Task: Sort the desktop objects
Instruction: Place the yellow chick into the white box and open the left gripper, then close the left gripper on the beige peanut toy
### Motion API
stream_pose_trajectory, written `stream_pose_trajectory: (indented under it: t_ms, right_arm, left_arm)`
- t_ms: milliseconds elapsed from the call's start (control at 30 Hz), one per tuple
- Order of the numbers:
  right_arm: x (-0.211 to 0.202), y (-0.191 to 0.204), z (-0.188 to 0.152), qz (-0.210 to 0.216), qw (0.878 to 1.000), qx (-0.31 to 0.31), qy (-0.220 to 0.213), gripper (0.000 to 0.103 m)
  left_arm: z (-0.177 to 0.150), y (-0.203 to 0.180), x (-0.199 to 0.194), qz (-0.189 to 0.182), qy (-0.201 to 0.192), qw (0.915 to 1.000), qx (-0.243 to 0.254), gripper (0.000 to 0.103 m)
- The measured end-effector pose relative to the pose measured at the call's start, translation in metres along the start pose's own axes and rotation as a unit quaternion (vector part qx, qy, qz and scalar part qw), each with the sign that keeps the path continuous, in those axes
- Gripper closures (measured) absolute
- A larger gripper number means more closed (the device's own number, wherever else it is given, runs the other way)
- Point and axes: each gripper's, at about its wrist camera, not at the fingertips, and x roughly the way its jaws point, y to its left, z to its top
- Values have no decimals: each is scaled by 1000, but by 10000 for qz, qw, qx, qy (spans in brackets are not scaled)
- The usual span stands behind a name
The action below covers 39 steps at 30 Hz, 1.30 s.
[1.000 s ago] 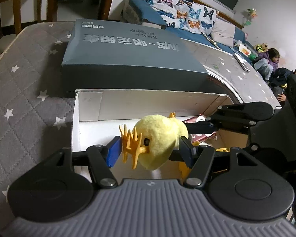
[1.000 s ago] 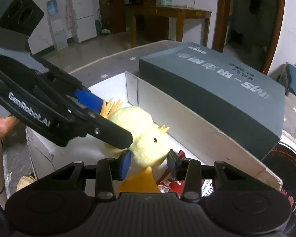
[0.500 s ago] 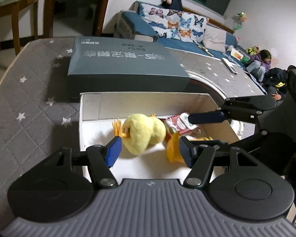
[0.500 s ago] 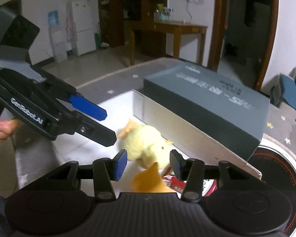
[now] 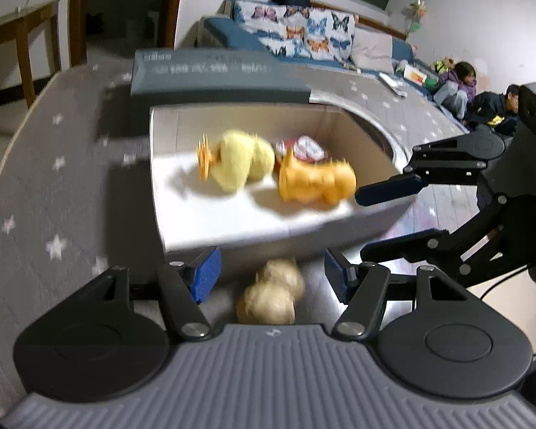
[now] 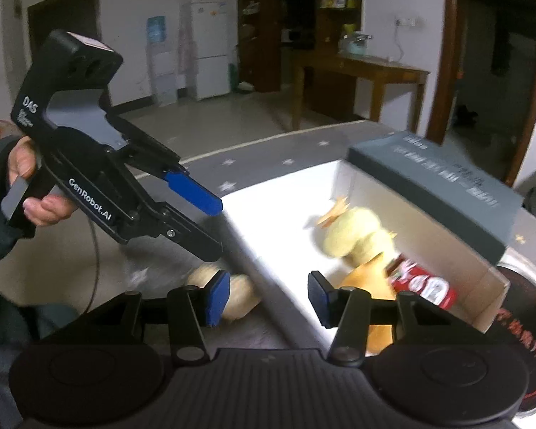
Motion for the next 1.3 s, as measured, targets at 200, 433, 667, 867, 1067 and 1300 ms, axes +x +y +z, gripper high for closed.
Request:
stream_pose_trajectory:
  t_ms: [200, 433, 667, 867, 1067, 1300]
  right_arm:
    - [18, 16, -22, 185, 9992, -51, 346, 54]
    - [45, 15, -28, 291, 9986, 119, 435, 58]
    - [53, 26, -31, 280, 9982, -148, 516, 59]
    - [59, 29, -36, 313, 9980, -72, 546, 59]
    - [66, 33, -37, 316, 9981, -51, 521, 58]
    - [75, 35, -35, 327, 9984, -41, 456, 58]
  left_arm:
    - [-21, 6, 13, -69, 303, 9992, -261, 39]
    - [-27, 17, 29, -131, 503, 9972, -534, 40]
    - [-27, 22, 35, -178, 545, 9966, -587, 40]
    - [-26, 25, 40, -241, 612, 9960, -603, 40]
    - [-26, 26, 45, -305, 655, 9949, -709, 40]
    - [-26, 23, 47, -315, 663, 9949, -697, 41]
